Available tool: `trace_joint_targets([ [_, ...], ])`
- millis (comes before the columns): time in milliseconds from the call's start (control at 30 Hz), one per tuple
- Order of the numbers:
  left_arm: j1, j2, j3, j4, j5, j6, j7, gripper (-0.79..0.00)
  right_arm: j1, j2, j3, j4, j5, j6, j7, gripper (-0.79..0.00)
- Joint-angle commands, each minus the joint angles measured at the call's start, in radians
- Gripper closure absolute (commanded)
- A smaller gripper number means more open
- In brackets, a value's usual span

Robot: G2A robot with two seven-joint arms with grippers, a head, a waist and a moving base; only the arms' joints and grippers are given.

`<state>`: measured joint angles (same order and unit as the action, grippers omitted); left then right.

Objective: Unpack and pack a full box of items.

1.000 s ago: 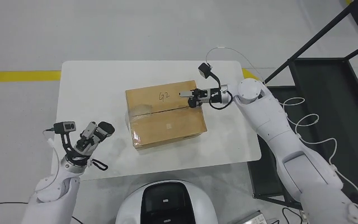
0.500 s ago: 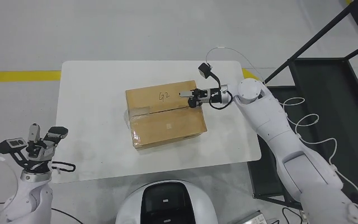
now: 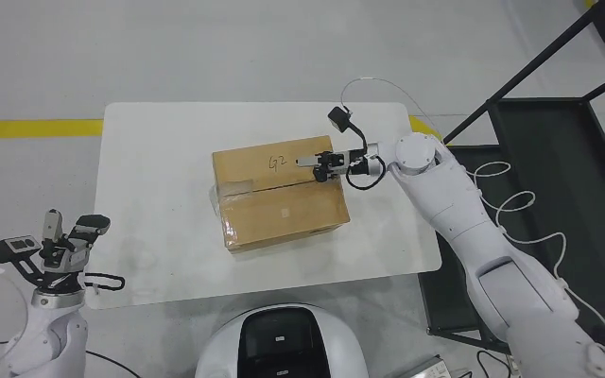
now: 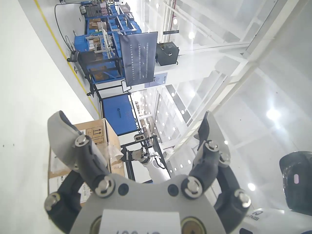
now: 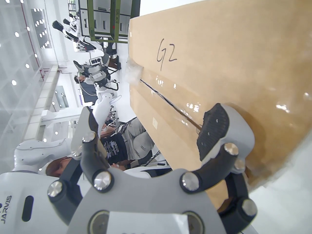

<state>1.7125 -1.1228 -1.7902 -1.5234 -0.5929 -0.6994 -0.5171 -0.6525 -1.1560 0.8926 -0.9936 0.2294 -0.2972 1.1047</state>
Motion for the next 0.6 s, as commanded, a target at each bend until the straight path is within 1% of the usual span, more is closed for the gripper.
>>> trace_joint_targets([
  [0,0.000,0.000,0.000,0.000,0.000,0.000,0.000,-0.785,0.004,-0.005,-0.019,-0.039,-0.051,-0.021,-0.019,-0.785],
  [267,0.000,0.000,0.000,0.000,0.000,0.000,0.000,-0.785,-0.005,-0.024,-0.091,-0.180,-0.287,-0.113,-0.196,-0.785],
  [400,0.000,0.000,0.000,0.000,0.000,0.000,0.000,-0.785,-0.040,-0.023,-0.094,-0.244,-0.385,-0.154,-0.297,-0.785],
  [567,0.000,0.000,0.000,0.000,0.000,0.000,0.000,-0.785,-0.108,-0.016,-0.077,-0.321,-0.535,-0.179,-0.468,-0.785],
])
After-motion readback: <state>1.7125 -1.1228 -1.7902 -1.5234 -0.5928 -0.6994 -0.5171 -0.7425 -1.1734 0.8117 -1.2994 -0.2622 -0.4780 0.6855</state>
